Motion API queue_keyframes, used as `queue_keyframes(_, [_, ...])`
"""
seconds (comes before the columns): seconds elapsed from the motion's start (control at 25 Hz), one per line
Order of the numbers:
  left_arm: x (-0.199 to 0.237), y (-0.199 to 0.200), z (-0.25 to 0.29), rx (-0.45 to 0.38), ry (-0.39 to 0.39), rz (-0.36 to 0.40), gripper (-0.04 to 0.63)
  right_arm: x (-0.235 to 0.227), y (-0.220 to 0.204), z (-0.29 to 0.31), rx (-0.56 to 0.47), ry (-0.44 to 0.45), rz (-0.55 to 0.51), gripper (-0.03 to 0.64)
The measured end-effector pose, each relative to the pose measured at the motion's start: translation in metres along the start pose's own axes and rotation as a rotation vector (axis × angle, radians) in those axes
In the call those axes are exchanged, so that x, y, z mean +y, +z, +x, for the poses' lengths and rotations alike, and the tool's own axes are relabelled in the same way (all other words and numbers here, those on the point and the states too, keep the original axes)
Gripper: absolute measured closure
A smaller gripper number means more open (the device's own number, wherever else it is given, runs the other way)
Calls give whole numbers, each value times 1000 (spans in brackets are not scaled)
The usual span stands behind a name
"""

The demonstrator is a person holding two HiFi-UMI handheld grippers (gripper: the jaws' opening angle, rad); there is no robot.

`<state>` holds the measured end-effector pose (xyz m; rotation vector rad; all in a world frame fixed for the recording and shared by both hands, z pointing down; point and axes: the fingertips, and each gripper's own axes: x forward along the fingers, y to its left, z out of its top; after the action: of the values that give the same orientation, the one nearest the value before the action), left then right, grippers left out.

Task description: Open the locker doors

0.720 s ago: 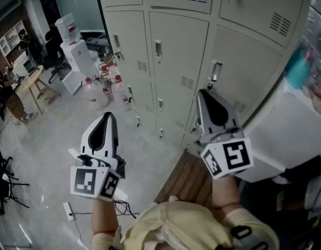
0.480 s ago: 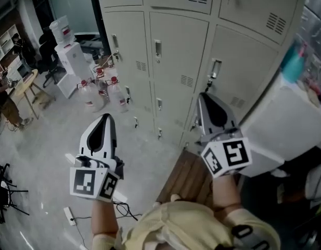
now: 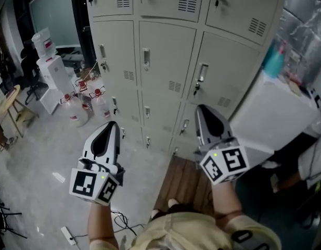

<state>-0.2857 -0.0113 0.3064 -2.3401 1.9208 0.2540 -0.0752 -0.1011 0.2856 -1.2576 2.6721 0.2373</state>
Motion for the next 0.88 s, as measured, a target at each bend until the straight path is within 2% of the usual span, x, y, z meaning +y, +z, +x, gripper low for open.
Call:
queue_keyframes(0.12, [-4,1,22,-9,-52,9,591,-6,0,-9,17,-32,-22,614])
queue_keyframes(0.32, [-25,8,64,-24,-136,32,591,-36,11,-14,-14,-95,-42,614])
queue_keyframes(0.56, [-49,22,124,-37,-204,24,589,-77,11,-9,-25,-114,-42,614])
queue_keyframes(0.72, [-75,32,172,-39,-240,60,529,-115,15,2,-22,-124,-54,614])
queue_keyframes(0.88, [-99,42,223,-59,-283,114,497,-156,19,12,-27,-134,-69,614])
